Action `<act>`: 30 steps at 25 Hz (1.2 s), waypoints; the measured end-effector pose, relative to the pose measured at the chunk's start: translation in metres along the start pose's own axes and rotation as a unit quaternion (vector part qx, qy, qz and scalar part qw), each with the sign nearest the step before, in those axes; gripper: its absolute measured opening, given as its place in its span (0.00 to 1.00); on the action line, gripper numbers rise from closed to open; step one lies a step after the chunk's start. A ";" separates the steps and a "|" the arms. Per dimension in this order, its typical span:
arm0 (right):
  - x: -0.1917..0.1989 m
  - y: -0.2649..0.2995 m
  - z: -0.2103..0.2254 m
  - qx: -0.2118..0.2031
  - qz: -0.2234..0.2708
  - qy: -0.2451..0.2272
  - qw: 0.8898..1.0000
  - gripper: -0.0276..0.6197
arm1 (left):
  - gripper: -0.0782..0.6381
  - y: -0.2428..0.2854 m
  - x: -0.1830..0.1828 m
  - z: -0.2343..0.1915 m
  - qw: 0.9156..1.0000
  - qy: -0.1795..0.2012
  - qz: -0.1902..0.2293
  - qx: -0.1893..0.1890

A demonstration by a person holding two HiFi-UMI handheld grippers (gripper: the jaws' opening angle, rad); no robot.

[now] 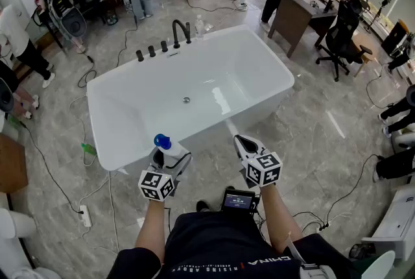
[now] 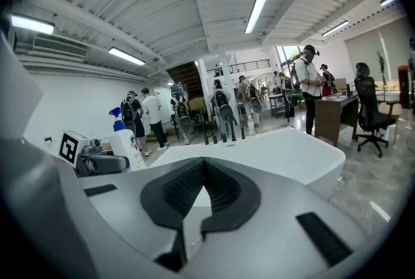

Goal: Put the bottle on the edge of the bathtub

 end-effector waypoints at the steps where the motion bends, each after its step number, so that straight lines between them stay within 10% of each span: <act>1: 0.000 -0.003 0.000 0.004 0.002 0.003 1.000 0.07 | 0.73 0.000 0.000 0.002 1.000 0.000 0.000 0.003; 30: 0.013 -0.055 -0.007 0.059 0.025 0.021 0.998 0.07 | 0.73 0.009 -0.008 0.040 0.997 0.015 0.007 0.074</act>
Point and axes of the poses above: the fingertips, and each gripper's own axes: y forward along the fingers, z to its right, x out of its underside, the point moved 10 cm from there along -y, backward along the fingers, and after that the axes turned 11 degrees about -x, right-handed, at the moved point
